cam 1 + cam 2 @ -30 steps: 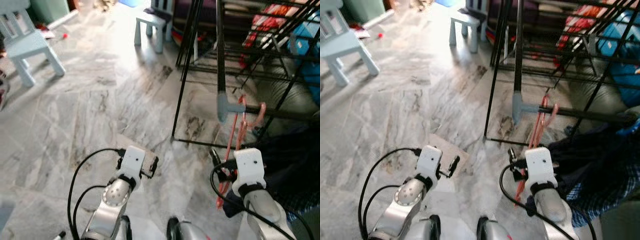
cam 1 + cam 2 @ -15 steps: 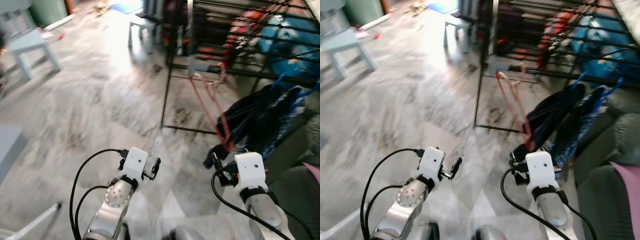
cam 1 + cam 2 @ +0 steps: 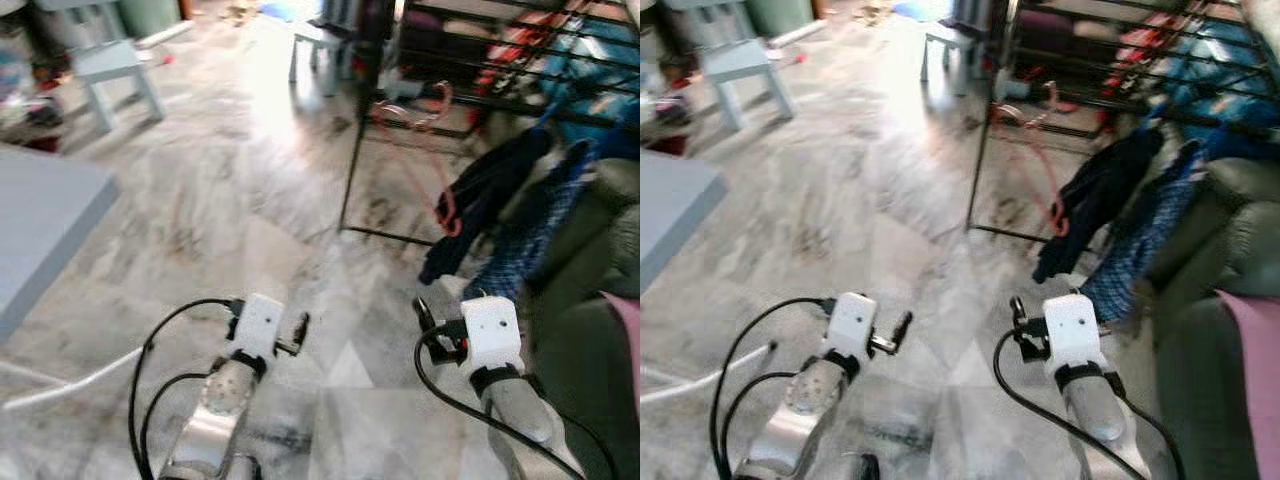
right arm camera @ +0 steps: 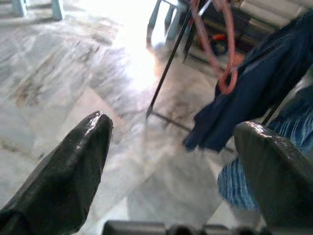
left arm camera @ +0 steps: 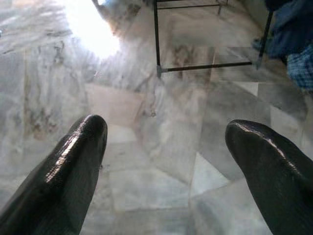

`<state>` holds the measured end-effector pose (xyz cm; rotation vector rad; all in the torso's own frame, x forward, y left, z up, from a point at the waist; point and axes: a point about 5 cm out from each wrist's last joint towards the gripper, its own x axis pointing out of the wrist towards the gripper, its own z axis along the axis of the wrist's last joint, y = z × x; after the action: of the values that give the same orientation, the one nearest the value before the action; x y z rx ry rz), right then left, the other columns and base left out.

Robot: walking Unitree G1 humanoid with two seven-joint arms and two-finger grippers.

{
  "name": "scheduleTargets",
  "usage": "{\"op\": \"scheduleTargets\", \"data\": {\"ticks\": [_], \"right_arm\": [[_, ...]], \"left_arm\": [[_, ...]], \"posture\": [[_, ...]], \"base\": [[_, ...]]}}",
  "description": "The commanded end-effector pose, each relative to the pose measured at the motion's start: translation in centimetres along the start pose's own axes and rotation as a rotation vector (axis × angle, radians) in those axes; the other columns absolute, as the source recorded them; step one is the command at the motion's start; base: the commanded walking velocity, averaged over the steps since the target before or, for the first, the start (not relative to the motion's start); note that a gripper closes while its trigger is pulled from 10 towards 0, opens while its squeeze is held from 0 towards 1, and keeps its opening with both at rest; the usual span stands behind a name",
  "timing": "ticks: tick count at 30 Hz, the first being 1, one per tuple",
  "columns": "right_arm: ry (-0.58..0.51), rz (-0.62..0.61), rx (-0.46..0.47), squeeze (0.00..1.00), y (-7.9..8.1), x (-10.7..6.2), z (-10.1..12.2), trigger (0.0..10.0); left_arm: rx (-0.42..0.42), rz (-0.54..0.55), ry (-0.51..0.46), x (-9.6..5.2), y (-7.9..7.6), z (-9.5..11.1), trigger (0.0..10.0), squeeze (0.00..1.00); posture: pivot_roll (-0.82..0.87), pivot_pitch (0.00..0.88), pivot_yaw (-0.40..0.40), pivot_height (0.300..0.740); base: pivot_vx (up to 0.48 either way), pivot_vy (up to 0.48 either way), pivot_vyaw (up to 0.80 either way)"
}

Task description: Hang hanger

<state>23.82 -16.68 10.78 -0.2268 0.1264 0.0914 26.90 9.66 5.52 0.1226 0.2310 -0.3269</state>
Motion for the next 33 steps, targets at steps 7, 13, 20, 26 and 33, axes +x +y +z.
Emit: {"op": "scheduleTargets", "data": {"ticks": [7,13,20,26,33], "right_arm": [[0.006,0.022,-0.006,0.00,0.1,0.0,-0.1,10.0],[0.007,0.042,-0.011,0.00,0.3,0.1,-0.1,10.0],[-0.005,0.062,-0.014,0.00,0.3,0.7,0.3,10.0],[-0.032,0.078,-0.005,0.00,1.0,2.1,0.2,10.0],[0.003,0.082,0.058,0.00,2.4,4.3,-1.1,10.0]], "left_arm": [[-0.015,-0.034,-0.039,0.3,-0.5,1.0,10.0,0.00],[-0.020,-0.042,-0.038,0.3,-0.8,1.0,10.0,0.00],[-0.021,-0.046,-0.042,0.3,-0.9,1.1,10.0,0.00],[0.003,0.109,-0.108,0.0,1.0,2.1,10.0,0.00],[0.021,0.214,-0.054,-0.5,4.4,0.8,10.0,0.00]], "posture": [[-0.02,0.198,-0.064,0.740],[-0.02,0.204,-0.067,0.740],[-0.02,0.202,-0.071,0.740],[0.01,0.166,-0.044,0.740],[0.06,0.130,-0.020,0.740]], "base": [[0.000,0.000,0.34],[0.000,0.000,0.80],[0.000,0.000,0.80],[0.000,0.000,0.80],[0.000,0.000,0.80]]}}
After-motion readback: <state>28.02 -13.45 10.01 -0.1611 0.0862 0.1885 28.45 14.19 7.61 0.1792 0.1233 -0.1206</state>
